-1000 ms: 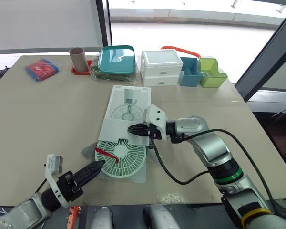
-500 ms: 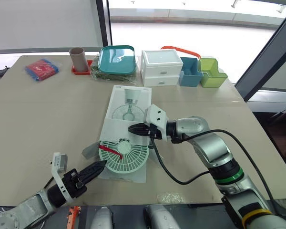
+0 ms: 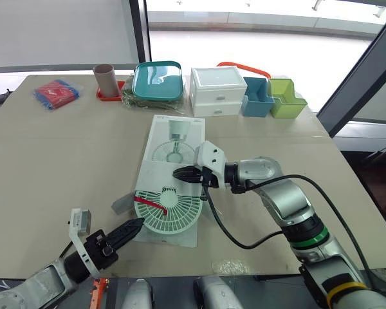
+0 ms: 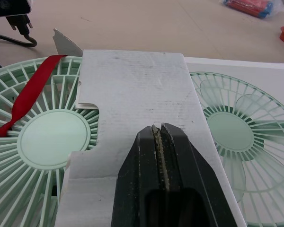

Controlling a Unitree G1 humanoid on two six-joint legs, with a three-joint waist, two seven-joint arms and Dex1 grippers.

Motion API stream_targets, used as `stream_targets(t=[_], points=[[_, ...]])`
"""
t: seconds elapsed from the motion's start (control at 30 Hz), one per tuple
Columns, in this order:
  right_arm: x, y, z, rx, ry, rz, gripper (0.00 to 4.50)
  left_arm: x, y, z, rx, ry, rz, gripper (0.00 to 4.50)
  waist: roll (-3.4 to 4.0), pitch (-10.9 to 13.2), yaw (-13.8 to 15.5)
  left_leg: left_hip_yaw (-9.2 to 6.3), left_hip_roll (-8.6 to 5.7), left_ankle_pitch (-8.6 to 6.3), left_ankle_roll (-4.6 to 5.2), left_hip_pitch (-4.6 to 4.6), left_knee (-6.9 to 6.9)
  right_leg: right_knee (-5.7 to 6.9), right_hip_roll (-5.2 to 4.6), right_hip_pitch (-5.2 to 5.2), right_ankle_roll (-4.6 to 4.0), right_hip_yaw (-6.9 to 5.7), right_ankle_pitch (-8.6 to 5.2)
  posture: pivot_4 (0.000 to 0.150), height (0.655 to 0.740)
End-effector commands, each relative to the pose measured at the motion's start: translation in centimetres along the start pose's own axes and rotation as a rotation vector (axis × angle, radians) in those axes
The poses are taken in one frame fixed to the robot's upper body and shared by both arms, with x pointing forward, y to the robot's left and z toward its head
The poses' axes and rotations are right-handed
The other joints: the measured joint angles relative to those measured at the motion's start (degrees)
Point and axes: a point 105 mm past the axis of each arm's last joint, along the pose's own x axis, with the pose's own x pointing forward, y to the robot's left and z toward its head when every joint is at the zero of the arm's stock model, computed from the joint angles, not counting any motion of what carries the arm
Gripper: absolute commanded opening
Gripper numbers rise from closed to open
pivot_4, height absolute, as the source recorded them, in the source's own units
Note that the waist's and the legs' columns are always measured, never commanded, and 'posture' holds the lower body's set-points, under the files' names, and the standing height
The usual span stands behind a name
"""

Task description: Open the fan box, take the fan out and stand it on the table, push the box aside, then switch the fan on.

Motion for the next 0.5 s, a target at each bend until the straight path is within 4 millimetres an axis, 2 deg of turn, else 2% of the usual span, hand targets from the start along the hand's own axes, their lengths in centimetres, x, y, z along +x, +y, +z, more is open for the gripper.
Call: stream_targets(t=[0.03, 0.5], points=[[0.0, 0.1, -0.1, -0.008, 0.003, 0.000, 0.00, -0.9, -1.4, -1.0, 0.014, 0.030, -0.029, 1.04, 0.00, 0.00, 0.00, 0.00, 0.00, 0.00, 0.00, 0.00, 0.00, 0.00, 0.00, 0.00, 0.00, 0.00, 0.00, 0.150, 0.7400], [0.4, 0.2, 0.0, -0.004, -0.010, 0.004, 0.00, -3.4, -2.5, -2.7, -0.048, 0.043, -0.013, 1.04, -0.01, 0.00, -0.03, 0.01, 0.00, 0.00, 0.00, 0.00, -0.01, 0.00, 0.00, -0.01, 0.00, 0.01, -0.01, 0.150, 0.7400]])
